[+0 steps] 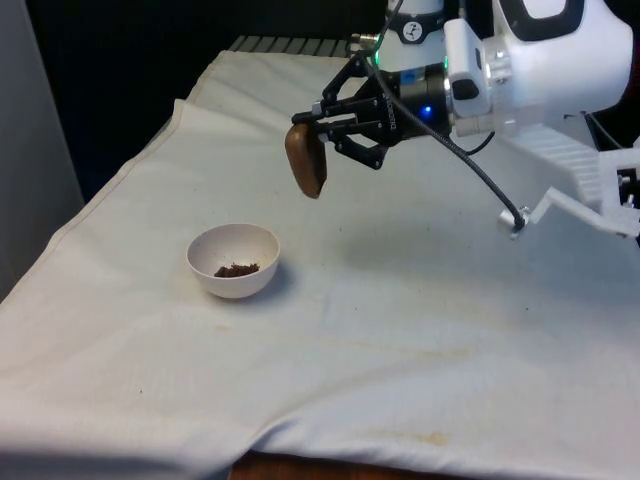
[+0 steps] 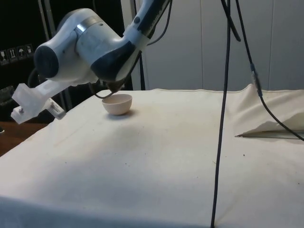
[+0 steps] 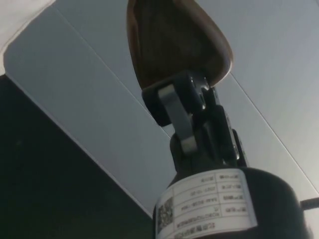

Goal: Pour the coffee beans from the cup into the bowl.

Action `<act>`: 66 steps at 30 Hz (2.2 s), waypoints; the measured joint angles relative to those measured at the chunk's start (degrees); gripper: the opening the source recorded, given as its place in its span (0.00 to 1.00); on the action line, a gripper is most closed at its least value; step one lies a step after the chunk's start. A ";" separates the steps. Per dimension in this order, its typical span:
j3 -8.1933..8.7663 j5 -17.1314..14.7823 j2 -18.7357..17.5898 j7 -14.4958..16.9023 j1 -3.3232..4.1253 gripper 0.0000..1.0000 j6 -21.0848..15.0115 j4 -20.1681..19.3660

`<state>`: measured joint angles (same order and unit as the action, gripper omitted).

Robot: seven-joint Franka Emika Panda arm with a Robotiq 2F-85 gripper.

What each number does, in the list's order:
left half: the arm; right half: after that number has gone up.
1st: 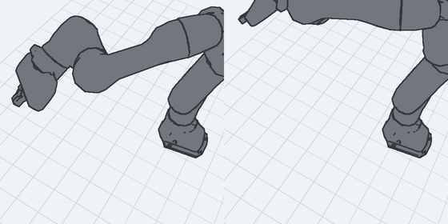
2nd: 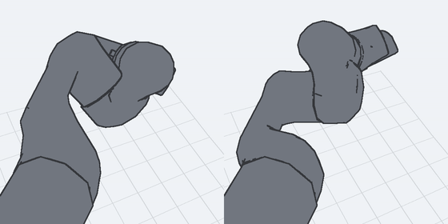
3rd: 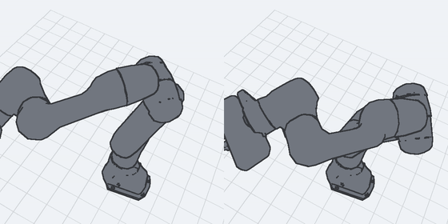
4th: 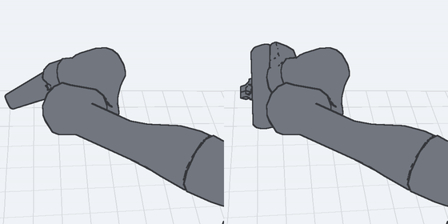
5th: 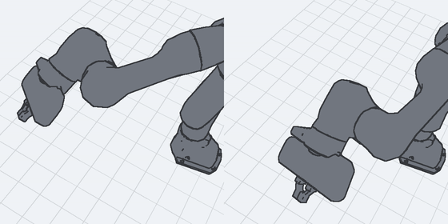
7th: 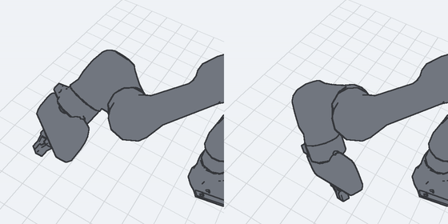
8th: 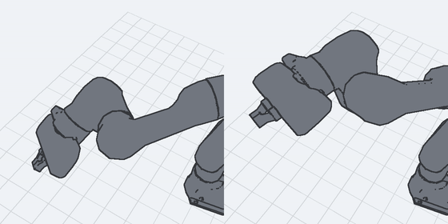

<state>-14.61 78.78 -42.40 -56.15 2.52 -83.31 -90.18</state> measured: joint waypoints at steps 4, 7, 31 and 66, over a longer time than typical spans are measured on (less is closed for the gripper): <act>0.00 -1.20 0.52 -0.40 -0.29 0.00 -1.15 -0.86; 0.00 -1.89 0.63 -0.40 -0.40 0.00 -1.38 -1.03; 0.17 -10.14 5.27 -2.41 -1.43 0.00 -5.84 -7.96; 2.12 -18.05 6.65 -4.87 -2.81 0.00 -16.50 -10.54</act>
<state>-12.49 60.73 -35.75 -61.02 -0.29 -99.81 -100.73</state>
